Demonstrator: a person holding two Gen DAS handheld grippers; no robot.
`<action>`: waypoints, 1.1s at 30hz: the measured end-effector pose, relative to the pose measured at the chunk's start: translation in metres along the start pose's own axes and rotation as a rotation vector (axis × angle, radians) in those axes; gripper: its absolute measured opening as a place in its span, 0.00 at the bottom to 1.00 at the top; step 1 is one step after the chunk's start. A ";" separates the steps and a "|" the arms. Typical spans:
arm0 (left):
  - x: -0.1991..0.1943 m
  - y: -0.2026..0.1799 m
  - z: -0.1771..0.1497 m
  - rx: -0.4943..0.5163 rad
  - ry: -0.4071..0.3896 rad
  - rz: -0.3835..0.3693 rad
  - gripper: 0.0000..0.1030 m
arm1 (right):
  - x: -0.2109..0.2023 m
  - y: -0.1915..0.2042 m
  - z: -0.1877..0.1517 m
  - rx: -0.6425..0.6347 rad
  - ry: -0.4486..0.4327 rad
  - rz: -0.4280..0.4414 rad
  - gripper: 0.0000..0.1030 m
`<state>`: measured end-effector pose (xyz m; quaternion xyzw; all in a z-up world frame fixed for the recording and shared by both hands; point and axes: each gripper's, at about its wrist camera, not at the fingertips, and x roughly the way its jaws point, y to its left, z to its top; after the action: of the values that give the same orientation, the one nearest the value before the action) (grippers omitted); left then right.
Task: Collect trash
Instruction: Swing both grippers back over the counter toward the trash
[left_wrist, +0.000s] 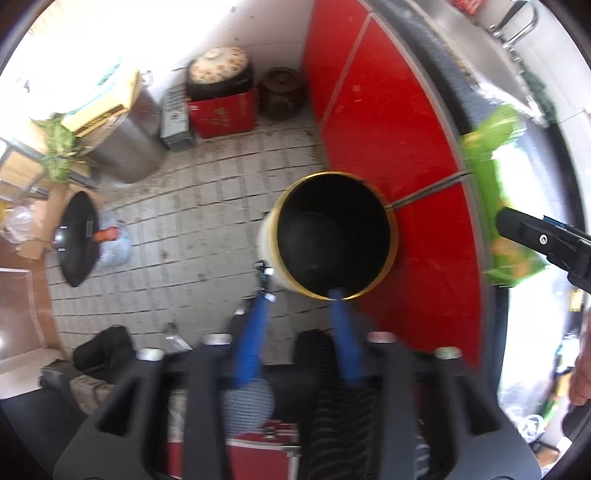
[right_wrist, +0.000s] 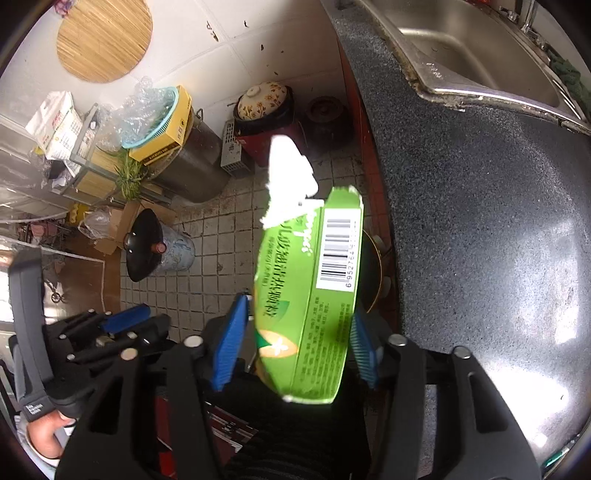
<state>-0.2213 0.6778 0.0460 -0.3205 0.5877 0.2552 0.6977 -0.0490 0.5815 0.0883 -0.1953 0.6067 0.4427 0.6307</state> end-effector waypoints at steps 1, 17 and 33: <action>-0.007 -0.004 0.001 -0.010 -0.047 -0.031 0.77 | -0.012 -0.002 0.003 0.004 -0.038 0.010 0.79; -0.041 -0.075 0.030 0.138 -0.192 -0.004 0.80 | -0.193 -0.197 -0.137 0.410 -0.432 -0.295 0.85; -0.045 -0.448 -0.097 1.029 -0.135 -0.250 0.90 | -0.254 -0.306 -0.536 1.383 -0.439 -0.606 0.86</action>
<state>0.0355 0.3086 0.1464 0.0127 0.5480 -0.1309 0.8261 -0.0907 -0.0832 0.1371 0.1766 0.5264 -0.1983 0.8077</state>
